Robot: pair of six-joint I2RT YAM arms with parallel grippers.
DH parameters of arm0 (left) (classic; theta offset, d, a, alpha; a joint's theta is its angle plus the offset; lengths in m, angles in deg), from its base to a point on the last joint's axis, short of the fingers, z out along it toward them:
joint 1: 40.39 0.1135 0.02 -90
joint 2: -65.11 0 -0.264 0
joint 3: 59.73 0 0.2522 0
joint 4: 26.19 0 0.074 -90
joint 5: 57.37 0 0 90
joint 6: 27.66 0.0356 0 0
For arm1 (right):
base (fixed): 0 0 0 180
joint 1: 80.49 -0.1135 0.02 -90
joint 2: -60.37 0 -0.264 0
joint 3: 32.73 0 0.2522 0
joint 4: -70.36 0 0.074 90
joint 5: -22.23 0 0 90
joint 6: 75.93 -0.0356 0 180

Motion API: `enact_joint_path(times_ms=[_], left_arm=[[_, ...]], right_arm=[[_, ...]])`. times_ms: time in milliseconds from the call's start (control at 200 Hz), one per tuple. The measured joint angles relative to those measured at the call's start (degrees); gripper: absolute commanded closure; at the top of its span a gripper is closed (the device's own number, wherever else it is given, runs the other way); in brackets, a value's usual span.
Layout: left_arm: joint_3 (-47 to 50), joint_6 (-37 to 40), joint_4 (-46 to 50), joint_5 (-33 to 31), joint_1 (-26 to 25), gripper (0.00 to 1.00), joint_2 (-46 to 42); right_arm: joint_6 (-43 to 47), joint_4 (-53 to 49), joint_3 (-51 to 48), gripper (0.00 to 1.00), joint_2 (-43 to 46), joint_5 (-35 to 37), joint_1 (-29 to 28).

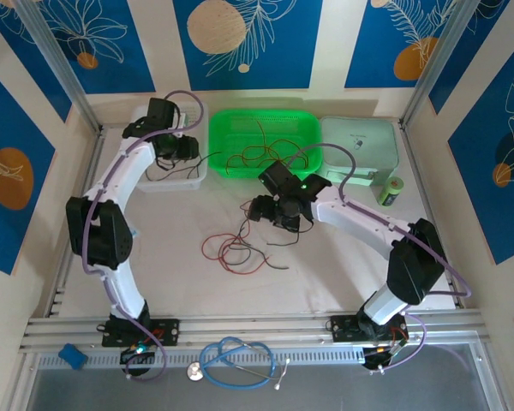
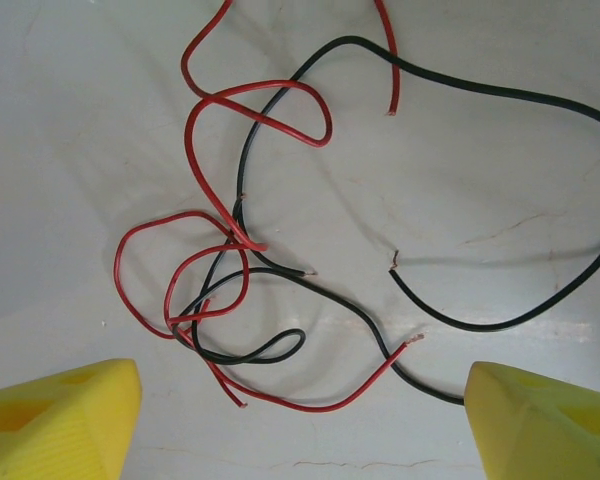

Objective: Untangle the cables

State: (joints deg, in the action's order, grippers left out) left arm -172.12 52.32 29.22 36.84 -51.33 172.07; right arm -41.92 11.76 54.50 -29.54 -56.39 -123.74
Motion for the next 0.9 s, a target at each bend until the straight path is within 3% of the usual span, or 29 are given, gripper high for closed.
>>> enact_joint_path(times_ms=[530,900], left_arm=[[0.2,1.1,2.5,4.8,0.0,0.52,6.0],[-4.0,1.4,1.7,2.3,0.0,0.67,12.5]], right_arm=[[-0.3,-0.5,-3.1,0.16,3.1,0.3,0.9],[-0.7,-0.4,-3.5,0.17,3.2,0.2,0.9]])
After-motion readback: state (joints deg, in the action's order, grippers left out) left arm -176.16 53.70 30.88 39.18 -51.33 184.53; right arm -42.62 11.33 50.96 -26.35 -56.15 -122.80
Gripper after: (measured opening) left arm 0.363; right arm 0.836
